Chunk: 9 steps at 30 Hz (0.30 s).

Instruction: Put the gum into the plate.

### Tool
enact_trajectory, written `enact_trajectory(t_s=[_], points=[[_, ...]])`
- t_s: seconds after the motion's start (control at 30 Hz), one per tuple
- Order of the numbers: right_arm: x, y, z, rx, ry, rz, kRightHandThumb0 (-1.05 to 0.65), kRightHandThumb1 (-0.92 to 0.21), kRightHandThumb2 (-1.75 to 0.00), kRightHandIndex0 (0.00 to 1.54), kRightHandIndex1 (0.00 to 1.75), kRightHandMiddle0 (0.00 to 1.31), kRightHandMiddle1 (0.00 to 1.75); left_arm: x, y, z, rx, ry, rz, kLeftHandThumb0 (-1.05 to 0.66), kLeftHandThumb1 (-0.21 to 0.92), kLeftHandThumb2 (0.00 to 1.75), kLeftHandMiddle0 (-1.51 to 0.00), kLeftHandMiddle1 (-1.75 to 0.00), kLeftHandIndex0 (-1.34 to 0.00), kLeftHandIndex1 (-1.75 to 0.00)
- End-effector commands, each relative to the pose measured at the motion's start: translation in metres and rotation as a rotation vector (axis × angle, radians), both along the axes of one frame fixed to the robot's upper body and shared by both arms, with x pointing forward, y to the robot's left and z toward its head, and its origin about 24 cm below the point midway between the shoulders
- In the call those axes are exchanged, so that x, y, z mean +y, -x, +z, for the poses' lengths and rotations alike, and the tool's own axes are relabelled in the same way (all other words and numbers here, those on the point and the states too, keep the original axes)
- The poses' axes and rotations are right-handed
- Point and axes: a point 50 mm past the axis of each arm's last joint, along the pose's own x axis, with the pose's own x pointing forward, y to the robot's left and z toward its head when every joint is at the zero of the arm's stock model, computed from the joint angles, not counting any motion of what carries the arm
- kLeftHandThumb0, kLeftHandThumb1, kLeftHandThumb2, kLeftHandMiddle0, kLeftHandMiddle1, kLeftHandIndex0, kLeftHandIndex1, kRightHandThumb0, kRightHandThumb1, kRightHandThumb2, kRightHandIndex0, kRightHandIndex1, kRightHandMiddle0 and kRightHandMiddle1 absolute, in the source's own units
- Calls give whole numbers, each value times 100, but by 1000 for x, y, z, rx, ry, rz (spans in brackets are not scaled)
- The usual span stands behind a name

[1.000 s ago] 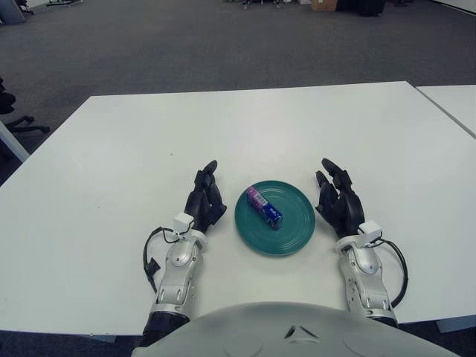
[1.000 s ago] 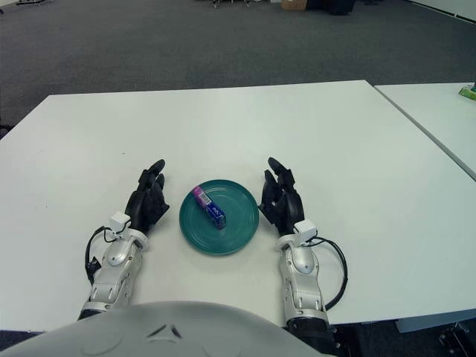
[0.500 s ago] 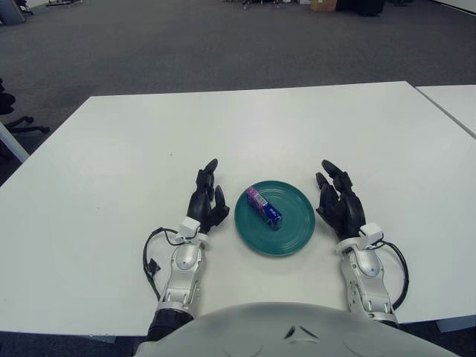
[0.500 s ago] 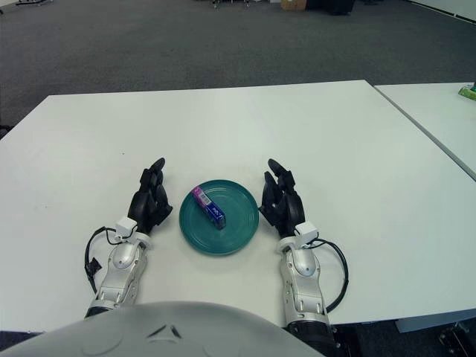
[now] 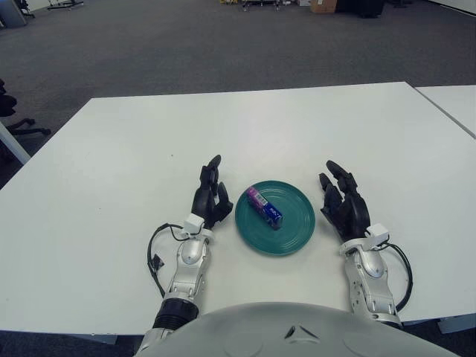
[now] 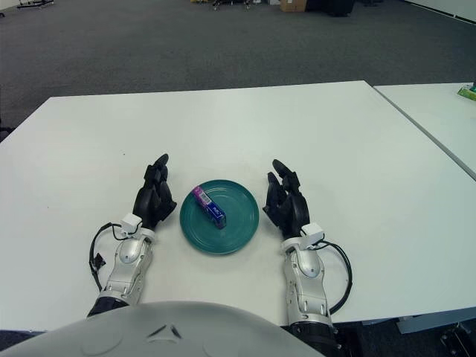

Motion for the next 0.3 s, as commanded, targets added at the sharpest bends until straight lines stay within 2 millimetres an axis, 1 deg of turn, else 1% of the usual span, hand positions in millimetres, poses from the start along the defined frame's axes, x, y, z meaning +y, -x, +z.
enact_trajectory(t_s=[0.0,0.27], points=[[-5,19,-28,175,-14,-32,-75,-92,-78,22,1,0,57,-5,21,-27,152,16,12,-94,92,98,-12,-1,0,-44],[-6,19,-29,167,7,-29,-75,-92,-80,22,0,0,55,-5,23,-25,137,28,42,-96,92,97,-15,-2,0,-50]])
